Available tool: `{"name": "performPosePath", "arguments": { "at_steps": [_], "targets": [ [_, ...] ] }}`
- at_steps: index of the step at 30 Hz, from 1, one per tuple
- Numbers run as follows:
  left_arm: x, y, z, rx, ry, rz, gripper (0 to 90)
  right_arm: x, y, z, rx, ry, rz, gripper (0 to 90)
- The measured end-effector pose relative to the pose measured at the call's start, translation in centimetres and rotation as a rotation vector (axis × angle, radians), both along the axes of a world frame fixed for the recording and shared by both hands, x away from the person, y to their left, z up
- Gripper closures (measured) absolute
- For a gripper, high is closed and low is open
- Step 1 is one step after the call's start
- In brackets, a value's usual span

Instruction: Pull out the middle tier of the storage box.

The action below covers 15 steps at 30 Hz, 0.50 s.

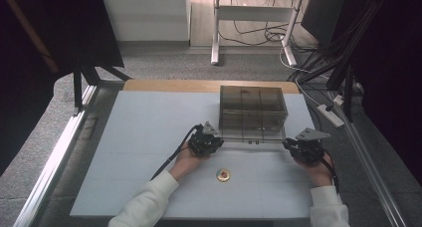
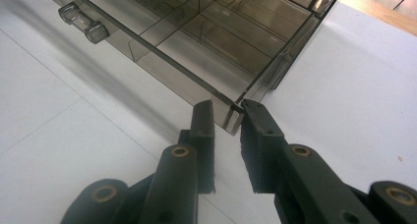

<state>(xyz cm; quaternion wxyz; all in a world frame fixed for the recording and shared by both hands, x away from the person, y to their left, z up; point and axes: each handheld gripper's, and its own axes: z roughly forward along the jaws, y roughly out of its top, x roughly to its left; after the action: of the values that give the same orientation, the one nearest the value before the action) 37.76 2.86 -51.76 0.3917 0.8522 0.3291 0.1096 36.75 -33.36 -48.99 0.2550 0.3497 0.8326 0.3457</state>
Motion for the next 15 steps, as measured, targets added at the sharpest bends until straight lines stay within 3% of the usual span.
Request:
{"name": "performPosePath", "arguments": {
  "at_steps": [12,15],
  "targets": [
    [0.17,0.15,-0.04,-0.023,0.01,-0.002,77.8,0.02,-0.05,-0.02,0.0,-0.003,0.004,75.8],
    [0.17,0.06,-0.05,-0.035,0.009,0.004,69.0,0.03,-0.08,-0.04,0.011,0.0,0.005,69.9]
  ]
}}
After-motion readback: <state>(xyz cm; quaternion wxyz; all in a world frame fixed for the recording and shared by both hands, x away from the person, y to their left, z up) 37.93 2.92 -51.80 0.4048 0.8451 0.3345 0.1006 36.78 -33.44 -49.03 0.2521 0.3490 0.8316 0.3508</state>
